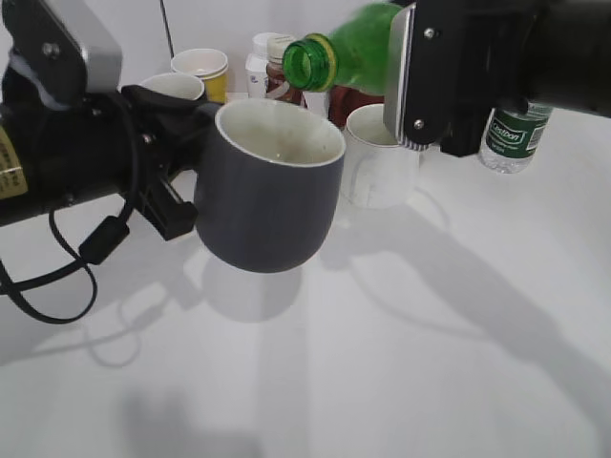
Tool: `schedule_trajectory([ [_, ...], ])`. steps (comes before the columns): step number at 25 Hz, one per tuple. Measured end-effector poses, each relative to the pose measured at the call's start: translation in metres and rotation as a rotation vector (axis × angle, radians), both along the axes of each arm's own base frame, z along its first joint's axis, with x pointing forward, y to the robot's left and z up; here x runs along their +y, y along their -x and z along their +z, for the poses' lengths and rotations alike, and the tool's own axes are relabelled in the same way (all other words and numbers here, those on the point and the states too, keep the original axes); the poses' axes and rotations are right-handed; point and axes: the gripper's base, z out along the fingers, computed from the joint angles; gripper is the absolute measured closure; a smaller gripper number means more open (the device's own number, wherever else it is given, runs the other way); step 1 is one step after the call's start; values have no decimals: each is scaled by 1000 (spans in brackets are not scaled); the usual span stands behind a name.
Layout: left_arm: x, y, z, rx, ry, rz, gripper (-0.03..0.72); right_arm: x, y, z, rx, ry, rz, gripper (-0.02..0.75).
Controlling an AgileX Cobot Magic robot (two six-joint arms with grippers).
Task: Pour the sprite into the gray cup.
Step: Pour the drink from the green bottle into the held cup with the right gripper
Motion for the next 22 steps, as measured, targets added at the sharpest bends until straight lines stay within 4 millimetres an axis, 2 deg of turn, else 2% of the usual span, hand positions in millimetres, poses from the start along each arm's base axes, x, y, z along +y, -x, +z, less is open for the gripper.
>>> schedule_trajectory([
  [7,-1,2,2,-30,-14,-30,644,1,0,4,-99,56,30,321],
  [22,-2,3,2,-43,-22,-48,644,2,-1,7,-198,148,59,321],
])
